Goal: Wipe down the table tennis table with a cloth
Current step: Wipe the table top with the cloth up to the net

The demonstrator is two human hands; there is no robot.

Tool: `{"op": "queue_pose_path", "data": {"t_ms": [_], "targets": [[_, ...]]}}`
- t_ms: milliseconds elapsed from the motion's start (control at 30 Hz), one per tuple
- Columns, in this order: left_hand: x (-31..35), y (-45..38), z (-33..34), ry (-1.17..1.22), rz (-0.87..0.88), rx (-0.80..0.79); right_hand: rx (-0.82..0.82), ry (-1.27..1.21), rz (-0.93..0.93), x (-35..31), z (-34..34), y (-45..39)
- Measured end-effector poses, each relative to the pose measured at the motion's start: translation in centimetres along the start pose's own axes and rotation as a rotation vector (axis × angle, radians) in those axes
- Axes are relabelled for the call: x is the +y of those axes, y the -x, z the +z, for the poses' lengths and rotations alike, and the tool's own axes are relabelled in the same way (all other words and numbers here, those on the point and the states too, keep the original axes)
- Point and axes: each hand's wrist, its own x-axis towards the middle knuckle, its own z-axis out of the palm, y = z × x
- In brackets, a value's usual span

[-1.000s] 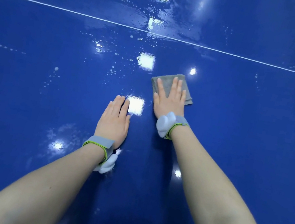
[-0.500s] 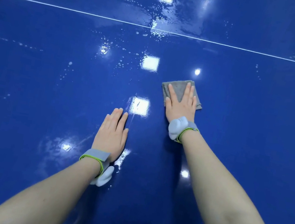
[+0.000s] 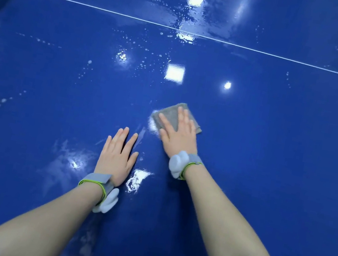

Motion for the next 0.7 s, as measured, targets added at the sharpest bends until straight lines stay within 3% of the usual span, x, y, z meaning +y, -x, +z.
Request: {"op": "queue_pose_path", "data": {"t_ms": [67, 167, 300, 533, 633, 700], "targets": [[-0.6, 1.6, 0.2, 0.006, -0.026, -0.004, 0.037, -0.009, 0.154, 1.8, -0.4, 0.6], [-1.2, 3.5, 0.3, 0.024, -0.068, -0.010, 0.019, 0.022, 0.211, 2.1, -0.8, 1.3], [-1.1, 4.9, 0.3, 0.075, -0.123, -0.014, -0.029, 0.057, 0.133, -0.9, 0.2, 3.0], [-0.5, 6.5, 0.4, 0.127, -0.181, 0.000, -0.115, 0.015, -0.189, -7.4, 3.9, 9.3], [-0.6, 8.3, 0.5, 0.158, -0.192, -0.006, -0.088, 0.068, -0.190, -5.9, 3.5, 9.8], [-1.0, 9.2, 0.6, 0.164, -0.192, -0.023, -0.059, 0.049, -0.060, -3.8, 3.1, 9.5]]}}
